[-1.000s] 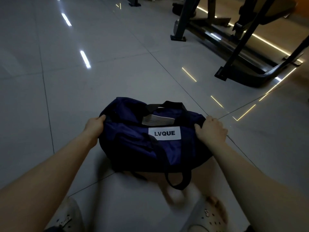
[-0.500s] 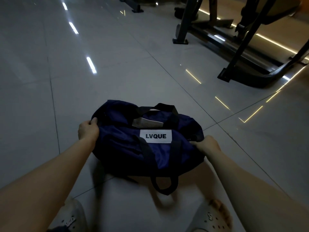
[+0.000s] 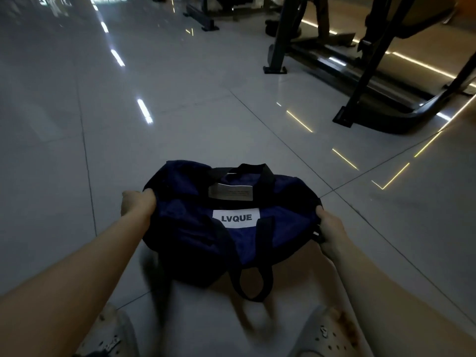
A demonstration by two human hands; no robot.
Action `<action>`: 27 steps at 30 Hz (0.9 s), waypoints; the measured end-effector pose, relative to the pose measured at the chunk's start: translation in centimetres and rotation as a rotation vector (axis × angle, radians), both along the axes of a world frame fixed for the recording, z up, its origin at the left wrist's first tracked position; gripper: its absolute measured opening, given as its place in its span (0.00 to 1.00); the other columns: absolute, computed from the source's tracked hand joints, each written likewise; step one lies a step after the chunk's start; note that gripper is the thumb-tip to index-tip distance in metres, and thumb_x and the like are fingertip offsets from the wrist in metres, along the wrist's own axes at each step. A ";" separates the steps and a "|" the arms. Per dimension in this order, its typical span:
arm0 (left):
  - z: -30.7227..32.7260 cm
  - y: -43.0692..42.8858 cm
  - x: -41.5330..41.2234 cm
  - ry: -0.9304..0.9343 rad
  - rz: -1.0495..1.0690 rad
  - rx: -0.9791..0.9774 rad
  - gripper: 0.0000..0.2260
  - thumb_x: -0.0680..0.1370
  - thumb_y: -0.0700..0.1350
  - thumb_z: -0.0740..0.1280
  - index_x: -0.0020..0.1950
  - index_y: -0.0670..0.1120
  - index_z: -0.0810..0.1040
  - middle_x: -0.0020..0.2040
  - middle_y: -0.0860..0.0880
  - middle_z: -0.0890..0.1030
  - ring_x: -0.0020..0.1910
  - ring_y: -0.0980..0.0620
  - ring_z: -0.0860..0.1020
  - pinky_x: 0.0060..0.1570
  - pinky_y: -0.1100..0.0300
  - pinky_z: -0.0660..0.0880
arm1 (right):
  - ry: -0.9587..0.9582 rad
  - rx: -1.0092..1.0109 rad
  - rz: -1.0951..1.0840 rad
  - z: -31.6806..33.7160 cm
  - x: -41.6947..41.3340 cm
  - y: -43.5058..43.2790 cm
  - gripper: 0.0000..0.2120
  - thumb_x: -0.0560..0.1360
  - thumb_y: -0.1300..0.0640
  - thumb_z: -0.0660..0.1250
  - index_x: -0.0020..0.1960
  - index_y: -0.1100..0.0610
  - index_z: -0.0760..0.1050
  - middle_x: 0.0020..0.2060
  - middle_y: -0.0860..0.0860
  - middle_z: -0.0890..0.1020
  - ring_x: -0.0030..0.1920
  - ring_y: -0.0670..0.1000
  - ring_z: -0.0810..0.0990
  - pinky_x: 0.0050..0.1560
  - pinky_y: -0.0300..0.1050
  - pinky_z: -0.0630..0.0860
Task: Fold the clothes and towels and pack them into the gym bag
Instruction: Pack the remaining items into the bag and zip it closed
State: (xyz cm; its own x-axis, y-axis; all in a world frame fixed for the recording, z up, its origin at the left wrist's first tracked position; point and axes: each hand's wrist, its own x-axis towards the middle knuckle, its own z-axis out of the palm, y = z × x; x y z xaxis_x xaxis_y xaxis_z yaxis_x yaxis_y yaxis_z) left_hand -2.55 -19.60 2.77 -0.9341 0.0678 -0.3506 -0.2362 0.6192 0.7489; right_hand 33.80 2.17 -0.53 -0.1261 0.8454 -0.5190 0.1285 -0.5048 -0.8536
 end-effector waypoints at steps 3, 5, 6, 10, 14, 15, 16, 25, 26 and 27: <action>2.5 2.6 4.3 0.500 -0.157 -0.094 0.17 0.78 0.49 0.66 0.63 0.43 0.72 0.64 0.40 0.74 0.63 0.38 0.72 0.66 0.42 0.69 | 0.035 -0.012 0.018 0.1 0.1 -0.1 0.12 0.84 0.51 0.61 0.59 0.57 0.77 0.48 0.51 0.81 0.46 0.56 0.79 0.49 0.54 0.77; 4.1 5.4 8.9 0.678 -0.416 0.032 0.09 0.77 0.48 0.69 0.55 0.45 0.77 0.54 0.45 0.78 0.54 0.43 0.77 0.58 0.46 0.74 | 0.054 -0.027 0.037 0.1 0.4 0.0 0.13 0.84 0.50 0.60 0.59 0.58 0.77 0.48 0.52 0.81 0.47 0.56 0.79 0.51 0.56 0.77; 4.2 6.9 11.2 0.640 -0.567 0.093 0.06 0.77 0.49 0.70 0.50 0.47 0.79 0.49 0.48 0.80 0.50 0.46 0.79 0.53 0.49 0.76 | 0.068 -0.032 0.044 0.1 0.4 0.0 0.13 0.84 0.50 0.60 0.59 0.58 0.77 0.48 0.52 0.81 0.47 0.57 0.79 0.50 0.56 0.77; 4.2 12.8 20.1 0.352 -1.004 0.051 0.11 0.77 0.57 0.70 0.45 0.50 0.84 0.43 0.53 0.84 0.44 0.53 0.81 0.48 0.55 0.79 | 0.091 -0.030 0.084 0.4 0.7 0.0 0.13 0.85 0.51 0.58 0.58 0.58 0.77 0.47 0.53 0.82 0.45 0.56 0.80 0.43 0.51 0.77; 2.3 17.2 24.2 0.176 -0.989 -0.125 0.14 0.76 0.58 0.69 0.46 0.48 0.84 0.43 0.48 0.84 0.43 0.47 0.82 0.48 0.53 0.80 | 0.083 -0.019 0.123 0.9 1.2 0.1 0.14 0.85 0.50 0.59 0.57 0.58 0.78 0.46 0.54 0.82 0.44 0.56 0.81 0.41 0.50 0.78; 2.0 17.8 24.4 0.144 -0.972 -0.157 0.13 0.75 0.56 0.70 0.48 0.47 0.83 0.44 0.47 0.84 0.45 0.45 0.82 0.48 0.52 0.80 | 0.074 -0.014 0.131 1.0 1.4 0.1 0.14 0.85 0.50 0.59 0.56 0.58 0.78 0.47 0.55 0.83 0.45 0.57 0.82 0.41 0.49 0.78; 1.9 18.2 24.3 0.106 -0.950 -0.170 0.12 0.74 0.53 0.71 0.50 0.45 0.83 0.47 0.46 0.84 0.46 0.44 0.83 0.49 0.52 0.80 | 0.071 -0.009 0.136 1.1 1.5 0.1 0.14 0.85 0.50 0.59 0.55 0.59 0.79 0.47 0.56 0.83 0.45 0.57 0.82 0.41 0.49 0.78; 7.9 21.0 24.2 -0.225 -0.801 0.190 0.08 0.70 0.40 0.73 0.42 0.40 0.75 0.33 0.45 0.76 0.31 0.48 0.76 0.25 0.64 0.72 | -0.290 0.296 0.370 4.8 2.8 1.8 0.06 0.77 0.58 0.69 0.45 0.61 0.77 0.44 0.58 0.83 0.40 0.55 0.83 0.46 0.56 0.80; 9.0 21.6 24.4 -0.195 -0.838 0.163 0.08 0.70 0.40 0.73 0.42 0.40 0.75 0.33 0.45 0.76 0.29 0.49 0.74 0.24 0.64 0.71 | -0.295 0.352 0.379 5.8 2.8 2.4 0.06 0.73 0.57 0.71 0.48 0.58 0.77 0.46 0.56 0.83 0.43 0.54 0.83 0.48 0.57 0.80; 10.0 22.1 24.7 -0.166 -0.876 0.139 0.07 0.70 0.40 0.72 0.41 0.40 0.75 0.33 0.44 0.77 0.29 0.48 0.75 0.26 0.62 0.73 | -0.281 0.390 0.406 7.0 2.6 2.6 0.10 0.71 0.55 0.73 0.50 0.56 0.76 0.48 0.54 0.82 0.47 0.54 0.82 0.49 0.56 0.79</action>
State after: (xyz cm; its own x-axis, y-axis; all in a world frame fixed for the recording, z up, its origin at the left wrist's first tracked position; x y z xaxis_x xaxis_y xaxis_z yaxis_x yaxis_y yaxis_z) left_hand 22.12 2.47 12.77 -0.4661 0.7831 -0.4116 0.1657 0.5343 0.8289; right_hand 36.37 4.73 6.48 -0.3804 0.8928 -0.2414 0.4902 -0.0267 -0.8712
